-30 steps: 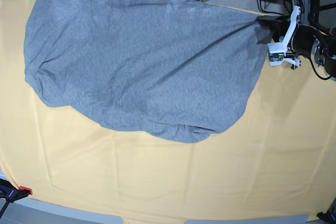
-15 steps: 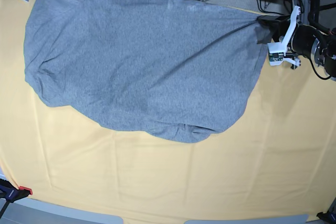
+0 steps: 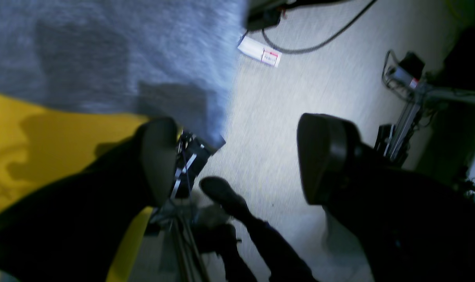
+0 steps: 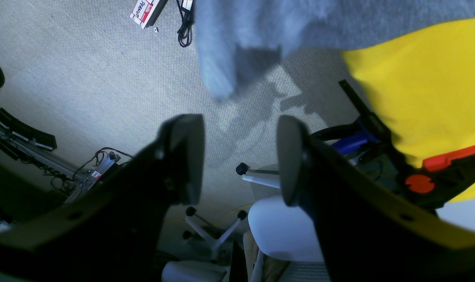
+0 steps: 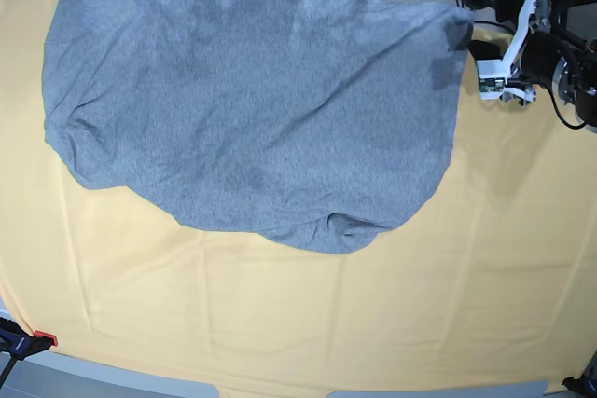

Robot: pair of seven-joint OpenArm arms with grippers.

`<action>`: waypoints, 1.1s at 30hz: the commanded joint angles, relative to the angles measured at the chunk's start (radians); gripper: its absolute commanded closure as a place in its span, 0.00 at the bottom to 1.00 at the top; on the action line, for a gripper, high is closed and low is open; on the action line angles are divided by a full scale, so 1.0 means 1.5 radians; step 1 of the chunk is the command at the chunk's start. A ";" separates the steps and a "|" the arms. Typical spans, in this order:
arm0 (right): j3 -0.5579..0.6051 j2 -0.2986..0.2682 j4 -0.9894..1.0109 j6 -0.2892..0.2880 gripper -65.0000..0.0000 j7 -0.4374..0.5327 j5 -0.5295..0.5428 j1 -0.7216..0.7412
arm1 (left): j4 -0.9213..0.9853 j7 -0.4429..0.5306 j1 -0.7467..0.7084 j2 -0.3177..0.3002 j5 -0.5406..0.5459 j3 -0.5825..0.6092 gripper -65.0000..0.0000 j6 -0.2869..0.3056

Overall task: Layout the t-shirt on the table in an organized manner, then fold the t-shirt properly
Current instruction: 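Lift and pull the t-shirt edge away from the body to spread it, then release the t-shirt and move both grippers back beside it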

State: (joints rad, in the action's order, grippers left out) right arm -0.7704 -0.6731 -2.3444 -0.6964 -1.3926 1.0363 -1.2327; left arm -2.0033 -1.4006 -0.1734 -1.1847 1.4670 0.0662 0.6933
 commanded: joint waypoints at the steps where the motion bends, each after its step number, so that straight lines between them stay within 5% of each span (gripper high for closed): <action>1: -0.012 -0.006 -0.008 -0.001 0.51 -0.002 0.002 -0.009 | -0.007 0.003 0.013 -0.021 0.011 -0.007 0.24 0.003; 11: -0.159 -0.006 -0.008 -0.001 0.51 -0.002 0.005 0.032 | -0.007 0.003 0.183 -0.011 0.011 -0.007 0.24 -0.023; 19: -0.181 -0.006 -0.008 0.018 0.51 0.184 -0.019 0.041 | 0.042 0.003 0.270 0.076 -0.031 -0.007 0.24 -0.039; 26: -0.180 -0.006 -0.008 0.094 0.51 0.233 -0.063 0.194 | 0.119 0.003 0.319 0.107 -0.047 -0.007 0.24 -0.041; 33: -0.165 -0.006 0.000 0.105 0.51 0.273 -0.048 0.345 | 0.176 0.003 0.383 0.110 -0.048 -0.007 0.24 -0.041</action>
State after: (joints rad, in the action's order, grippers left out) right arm -1.0092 -0.6647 -2.3417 -0.5430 -1.0023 0.9607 -0.7139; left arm -1.7340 -1.4105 0.3779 -0.9997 1.3808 0.0669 0.6327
